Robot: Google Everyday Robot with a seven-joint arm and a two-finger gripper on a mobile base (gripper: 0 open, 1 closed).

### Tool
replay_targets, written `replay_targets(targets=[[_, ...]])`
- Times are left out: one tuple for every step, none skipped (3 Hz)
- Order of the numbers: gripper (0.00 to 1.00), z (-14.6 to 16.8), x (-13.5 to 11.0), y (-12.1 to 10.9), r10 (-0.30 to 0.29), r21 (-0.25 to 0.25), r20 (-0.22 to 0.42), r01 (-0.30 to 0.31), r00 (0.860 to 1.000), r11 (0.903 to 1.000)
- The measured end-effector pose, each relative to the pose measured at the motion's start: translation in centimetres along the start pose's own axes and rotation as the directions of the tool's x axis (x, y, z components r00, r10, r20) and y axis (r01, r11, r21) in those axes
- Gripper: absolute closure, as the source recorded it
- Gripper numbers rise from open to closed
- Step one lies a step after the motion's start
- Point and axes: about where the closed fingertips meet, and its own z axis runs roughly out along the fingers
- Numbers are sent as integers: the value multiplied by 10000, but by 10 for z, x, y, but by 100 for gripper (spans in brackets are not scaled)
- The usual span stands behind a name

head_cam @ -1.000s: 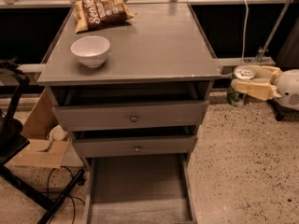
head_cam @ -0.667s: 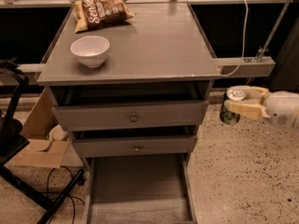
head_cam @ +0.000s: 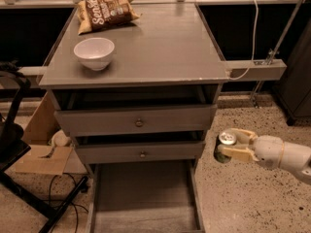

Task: Place green can into bottom drawer

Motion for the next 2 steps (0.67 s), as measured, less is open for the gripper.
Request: replay_targets(targets=[[100, 12, 38, 17, 88, -453, -39, -89, 10000, 9989], [100, 12, 38, 17, 88, -453, -39, -90, 10000, 9989]])
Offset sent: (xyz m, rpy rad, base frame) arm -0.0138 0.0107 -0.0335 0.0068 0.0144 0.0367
